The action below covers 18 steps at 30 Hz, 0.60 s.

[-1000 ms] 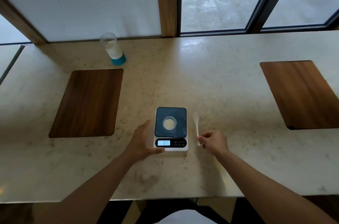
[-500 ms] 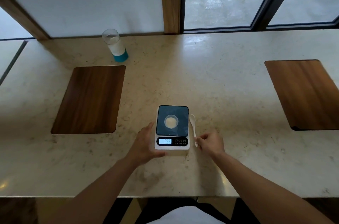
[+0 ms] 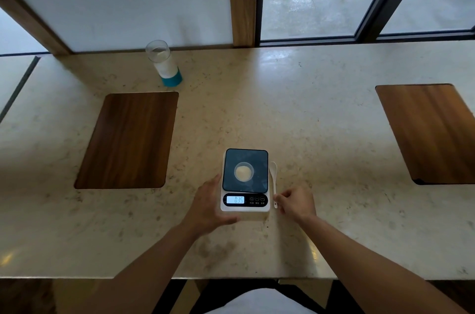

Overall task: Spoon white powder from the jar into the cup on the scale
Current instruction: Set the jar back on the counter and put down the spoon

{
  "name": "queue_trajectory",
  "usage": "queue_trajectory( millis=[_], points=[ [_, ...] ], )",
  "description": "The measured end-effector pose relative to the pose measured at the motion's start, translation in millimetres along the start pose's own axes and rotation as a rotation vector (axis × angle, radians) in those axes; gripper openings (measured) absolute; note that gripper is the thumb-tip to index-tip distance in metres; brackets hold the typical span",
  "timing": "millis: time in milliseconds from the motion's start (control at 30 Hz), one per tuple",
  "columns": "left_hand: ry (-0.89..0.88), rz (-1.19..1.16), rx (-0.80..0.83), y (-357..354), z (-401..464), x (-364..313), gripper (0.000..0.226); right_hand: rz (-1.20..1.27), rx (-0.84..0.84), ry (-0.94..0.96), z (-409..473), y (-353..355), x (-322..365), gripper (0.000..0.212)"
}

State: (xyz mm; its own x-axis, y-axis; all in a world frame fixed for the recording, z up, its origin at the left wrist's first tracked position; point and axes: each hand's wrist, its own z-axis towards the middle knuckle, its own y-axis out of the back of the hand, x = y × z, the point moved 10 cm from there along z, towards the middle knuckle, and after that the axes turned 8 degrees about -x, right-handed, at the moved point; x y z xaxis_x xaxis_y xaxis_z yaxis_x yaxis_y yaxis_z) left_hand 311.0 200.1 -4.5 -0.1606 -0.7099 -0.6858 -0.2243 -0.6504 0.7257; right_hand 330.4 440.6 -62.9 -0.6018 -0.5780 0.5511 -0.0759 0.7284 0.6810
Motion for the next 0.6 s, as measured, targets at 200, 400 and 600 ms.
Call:
queue_trajectory(
  millis=[200, 400, 600],
  points=[
    [0.017, 0.016, 0.000, -3, -2, 7, 0.105, -0.001, -0.012, -0.006, 0, 1, 0, 0.031],
    [0.024, 0.072, 0.018, -4, -3, 20, 0.106, -0.002, -0.042, -0.016, 1, 3, -4, 0.033],
    [0.018, 0.094, 0.019, -4, -3, 26, 0.107, 0.006, -0.065, 0.008, 1, 3, -2, 0.035]
  ],
)
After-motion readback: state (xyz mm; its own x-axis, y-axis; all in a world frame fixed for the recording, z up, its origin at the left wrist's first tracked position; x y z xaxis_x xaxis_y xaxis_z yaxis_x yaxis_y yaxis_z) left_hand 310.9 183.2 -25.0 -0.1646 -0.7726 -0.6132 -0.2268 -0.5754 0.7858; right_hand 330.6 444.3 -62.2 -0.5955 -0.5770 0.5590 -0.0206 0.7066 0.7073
